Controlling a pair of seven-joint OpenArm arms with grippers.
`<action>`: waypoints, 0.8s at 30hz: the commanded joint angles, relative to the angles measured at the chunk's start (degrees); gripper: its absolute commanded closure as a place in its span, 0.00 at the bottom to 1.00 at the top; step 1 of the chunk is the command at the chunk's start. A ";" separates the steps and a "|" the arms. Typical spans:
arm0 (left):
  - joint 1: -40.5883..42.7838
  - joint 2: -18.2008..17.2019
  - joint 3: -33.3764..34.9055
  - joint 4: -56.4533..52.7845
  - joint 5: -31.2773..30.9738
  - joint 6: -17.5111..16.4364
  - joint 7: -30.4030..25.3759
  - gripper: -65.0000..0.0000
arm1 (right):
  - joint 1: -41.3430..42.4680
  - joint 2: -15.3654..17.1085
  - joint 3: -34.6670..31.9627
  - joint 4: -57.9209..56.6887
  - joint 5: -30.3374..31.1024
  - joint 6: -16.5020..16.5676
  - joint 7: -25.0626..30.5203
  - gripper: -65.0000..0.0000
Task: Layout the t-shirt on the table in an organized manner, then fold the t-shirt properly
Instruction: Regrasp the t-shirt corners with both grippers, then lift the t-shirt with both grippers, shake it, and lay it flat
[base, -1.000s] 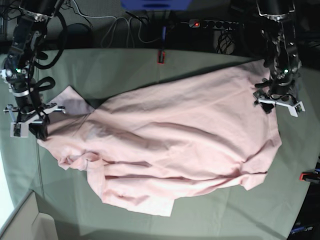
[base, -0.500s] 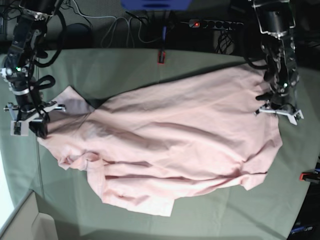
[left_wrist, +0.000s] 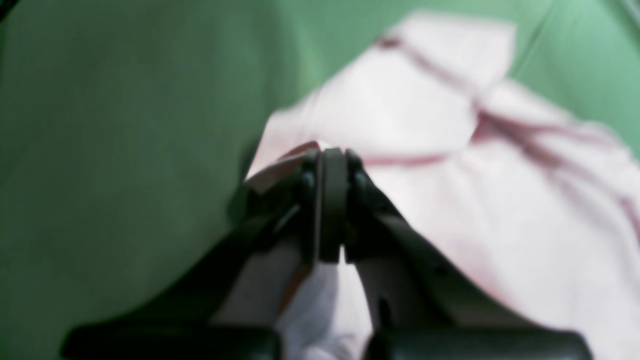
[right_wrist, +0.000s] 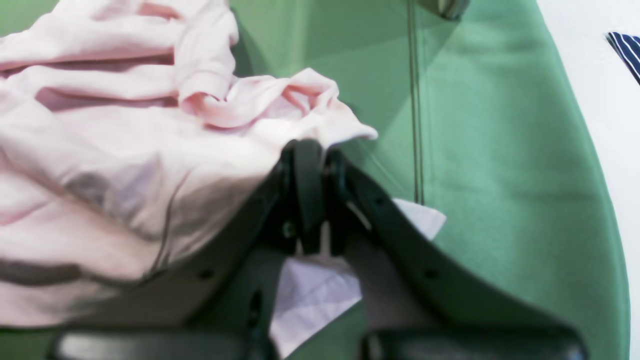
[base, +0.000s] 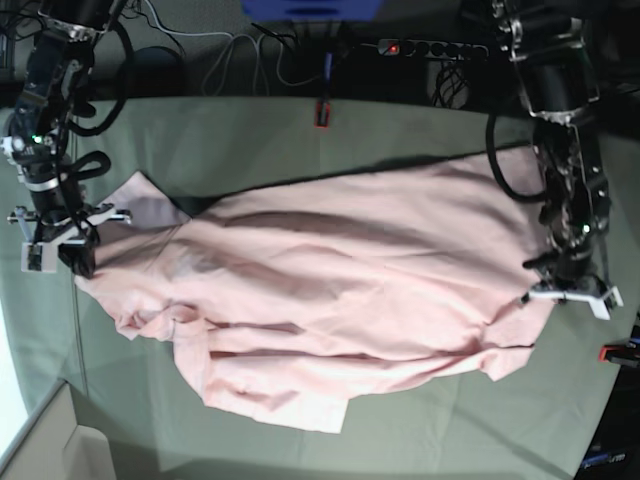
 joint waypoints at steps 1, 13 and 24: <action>-2.74 -0.86 -0.16 0.73 0.29 -0.11 -1.48 1.00 | 0.49 0.62 0.24 1.11 0.77 -0.11 1.66 1.00; -9.33 -0.42 0.28 -0.76 0.64 0.24 -1.48 0.73 | 1.10 0.62 0.15 1.11 0.77 -0.11 -2.56 1.00; 0.69 -0.86 -0.25 9.87 0.11 0.16 -1.48 0.42 | 1.10 0.62 -3.10 1.11 0.77 -0.11 -2.56 1.00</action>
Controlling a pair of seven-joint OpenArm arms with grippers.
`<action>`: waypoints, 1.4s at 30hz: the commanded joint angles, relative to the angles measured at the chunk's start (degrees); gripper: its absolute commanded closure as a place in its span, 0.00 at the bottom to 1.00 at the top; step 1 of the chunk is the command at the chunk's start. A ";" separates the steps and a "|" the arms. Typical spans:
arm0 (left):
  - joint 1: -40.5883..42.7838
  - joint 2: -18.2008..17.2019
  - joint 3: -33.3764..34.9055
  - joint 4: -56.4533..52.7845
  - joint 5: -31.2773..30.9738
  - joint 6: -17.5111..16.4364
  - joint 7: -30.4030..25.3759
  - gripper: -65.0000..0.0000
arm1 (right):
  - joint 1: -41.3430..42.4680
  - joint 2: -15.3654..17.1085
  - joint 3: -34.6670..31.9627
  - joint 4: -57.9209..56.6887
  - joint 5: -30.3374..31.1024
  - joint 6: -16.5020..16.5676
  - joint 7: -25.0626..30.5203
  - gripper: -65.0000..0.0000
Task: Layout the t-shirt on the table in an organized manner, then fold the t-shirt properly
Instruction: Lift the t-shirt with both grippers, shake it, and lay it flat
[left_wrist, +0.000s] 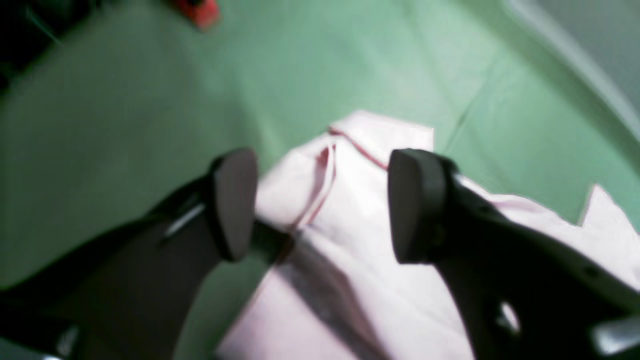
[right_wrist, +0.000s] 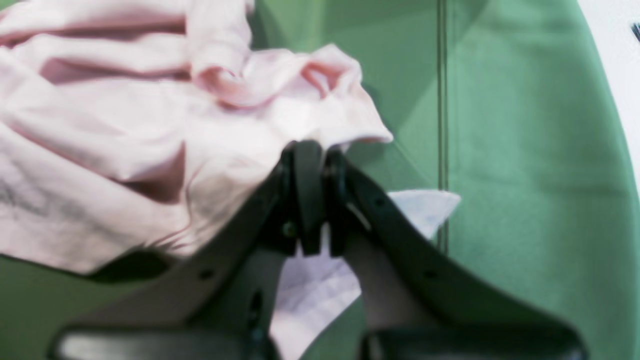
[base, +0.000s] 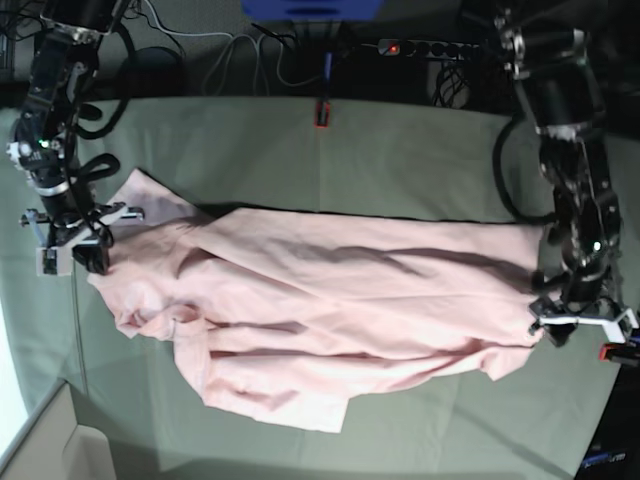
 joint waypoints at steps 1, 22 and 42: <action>1.42 -0.53 -0.03 3.35 0.13 -0.35 -0.80 0.43 | 0.60 0.49 -0.11 1.11 0.77 -0.11 1.44 1.00; 4.32 0.09 2.43 -13.97 0.40 -0.61 -1.42 0.44 | -1.60 -0.13 -1.86 1.11 0.95 -0.11 1.52 1.00; 9.69 -2.82 1.11 -2.98 0.05 -0.61 -0.80 1.00 | -9.42 0.14 0.86 13.42 0.77 -0.11 1.61 1.00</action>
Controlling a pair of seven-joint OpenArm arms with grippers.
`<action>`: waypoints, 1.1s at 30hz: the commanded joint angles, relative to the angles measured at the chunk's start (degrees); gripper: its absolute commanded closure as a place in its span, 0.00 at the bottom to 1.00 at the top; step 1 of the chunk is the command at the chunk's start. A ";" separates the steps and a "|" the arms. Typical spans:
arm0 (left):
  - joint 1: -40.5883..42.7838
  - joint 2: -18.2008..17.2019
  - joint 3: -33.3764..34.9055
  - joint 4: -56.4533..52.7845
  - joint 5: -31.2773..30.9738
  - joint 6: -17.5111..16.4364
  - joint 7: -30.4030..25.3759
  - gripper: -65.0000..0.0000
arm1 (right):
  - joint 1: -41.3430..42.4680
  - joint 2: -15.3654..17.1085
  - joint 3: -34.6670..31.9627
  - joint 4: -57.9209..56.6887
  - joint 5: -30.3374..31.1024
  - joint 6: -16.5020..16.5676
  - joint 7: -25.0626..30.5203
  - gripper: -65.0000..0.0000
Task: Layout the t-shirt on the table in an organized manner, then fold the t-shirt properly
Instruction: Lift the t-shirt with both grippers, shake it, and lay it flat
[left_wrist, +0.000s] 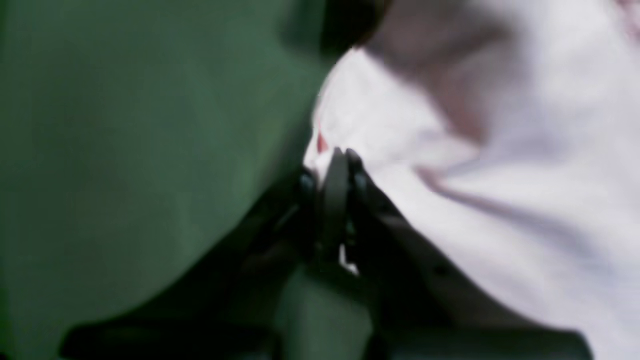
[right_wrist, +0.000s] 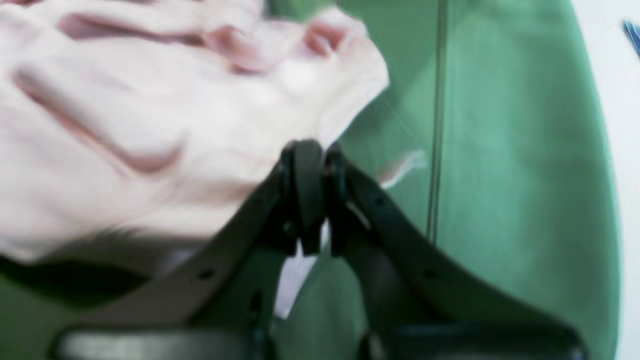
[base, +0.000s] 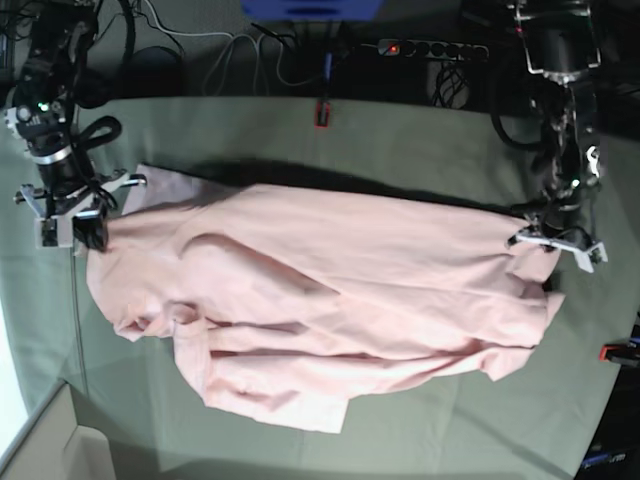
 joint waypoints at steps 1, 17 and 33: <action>0.82 -1.18 -1.89 4.14 0.37 0.55 -1.61 1.00 | -1.01 0.75 1.08 2.90 0.64 -0.31 1.63 1.00; -11.66 -1.53 1.01 18.29 0.99 0.64 1.55 1.00 | 15.87 3.03 7.50 7.55 0.55 9.18 -9.00 1.00; -65.73 -0.03 18.69 -30.41 0.81 0.64 -1.00 1.00 | 68.97 16.84 -6.92 -33.68 0.55 9.18 -15.77 1.00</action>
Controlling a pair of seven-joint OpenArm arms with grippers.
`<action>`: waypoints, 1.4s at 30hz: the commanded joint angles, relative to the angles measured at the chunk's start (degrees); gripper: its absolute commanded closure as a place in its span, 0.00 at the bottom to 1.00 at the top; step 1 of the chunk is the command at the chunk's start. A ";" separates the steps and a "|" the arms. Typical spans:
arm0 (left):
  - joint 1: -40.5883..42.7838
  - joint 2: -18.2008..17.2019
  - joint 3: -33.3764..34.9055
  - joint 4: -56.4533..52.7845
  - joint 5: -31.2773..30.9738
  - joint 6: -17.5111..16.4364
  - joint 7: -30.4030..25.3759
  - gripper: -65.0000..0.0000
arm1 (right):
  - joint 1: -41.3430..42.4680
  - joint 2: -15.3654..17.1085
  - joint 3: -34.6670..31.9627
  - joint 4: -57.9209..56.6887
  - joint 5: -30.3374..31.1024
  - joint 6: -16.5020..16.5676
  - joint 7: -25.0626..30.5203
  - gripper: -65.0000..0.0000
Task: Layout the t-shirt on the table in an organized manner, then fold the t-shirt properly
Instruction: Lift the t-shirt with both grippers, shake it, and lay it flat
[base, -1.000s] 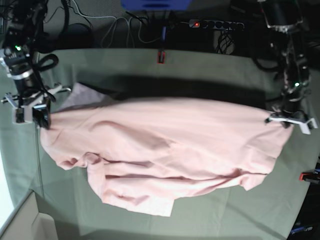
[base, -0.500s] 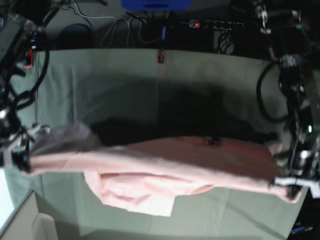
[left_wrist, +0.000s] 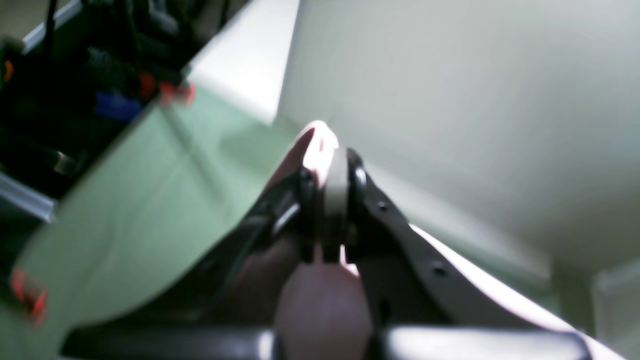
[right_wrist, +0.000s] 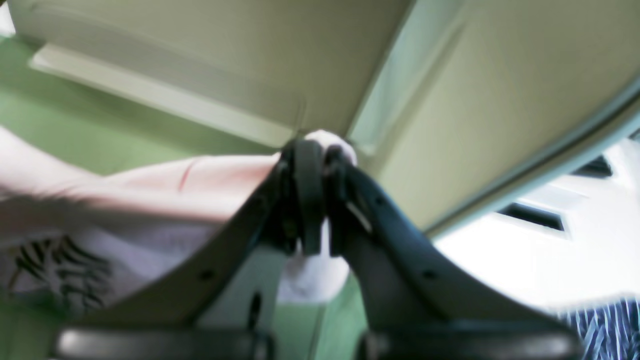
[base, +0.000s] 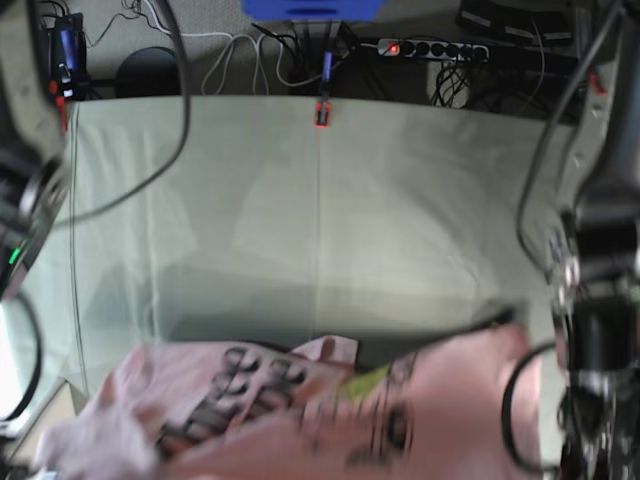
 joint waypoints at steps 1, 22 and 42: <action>-4.78 0.12 0.99 -1.22 0.27 0.02 -3.35 1.00 | 5.16 1.34 -0.71 -1.50 0.77 -0.48 3.69 1.00; -2.76 -4.01 3.36 13.37 -1.49 0.02 1.75 1.00 | 11.05 6.53 -7.40 -0.09 1.04 -0.48 10.37 1.00; 50.34 -4.80 -15.19 36.23 -5.89 0.02 8.34 1.00 | -47.15 -8.42 12.56 26.46 0.86 5.11 9.31 1.00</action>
